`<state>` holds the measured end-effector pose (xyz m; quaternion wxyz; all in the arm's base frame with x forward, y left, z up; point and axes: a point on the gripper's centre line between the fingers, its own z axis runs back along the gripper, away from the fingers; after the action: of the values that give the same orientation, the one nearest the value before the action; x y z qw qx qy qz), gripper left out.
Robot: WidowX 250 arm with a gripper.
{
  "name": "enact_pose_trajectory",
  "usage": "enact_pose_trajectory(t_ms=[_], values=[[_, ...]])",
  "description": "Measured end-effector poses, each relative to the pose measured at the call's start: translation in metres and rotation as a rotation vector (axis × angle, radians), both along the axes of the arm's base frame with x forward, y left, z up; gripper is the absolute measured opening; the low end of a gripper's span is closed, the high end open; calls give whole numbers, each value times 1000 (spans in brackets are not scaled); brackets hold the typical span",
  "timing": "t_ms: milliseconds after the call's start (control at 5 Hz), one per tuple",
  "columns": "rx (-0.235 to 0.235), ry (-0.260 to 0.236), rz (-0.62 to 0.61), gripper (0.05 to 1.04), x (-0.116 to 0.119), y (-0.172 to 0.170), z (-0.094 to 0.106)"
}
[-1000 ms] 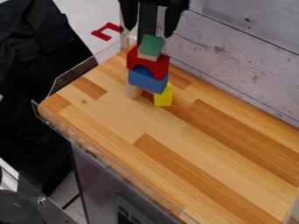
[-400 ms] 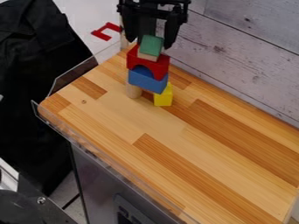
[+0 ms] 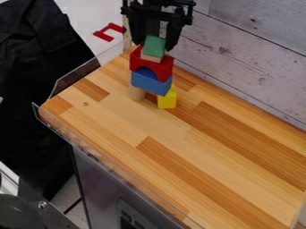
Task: Put the green block at the center of the table
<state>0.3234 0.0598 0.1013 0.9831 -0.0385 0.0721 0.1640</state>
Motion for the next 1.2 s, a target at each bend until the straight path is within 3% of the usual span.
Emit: enact_pose_trajectory(t_ms=[200,800,1000,1200], values=[[-1,0,4,558,0,0,-1],[33,4,-1,558,-1,-2,5],[49,-31,-20,558,0,-11,17],[62,-33,-65,558,3,-34,18]])
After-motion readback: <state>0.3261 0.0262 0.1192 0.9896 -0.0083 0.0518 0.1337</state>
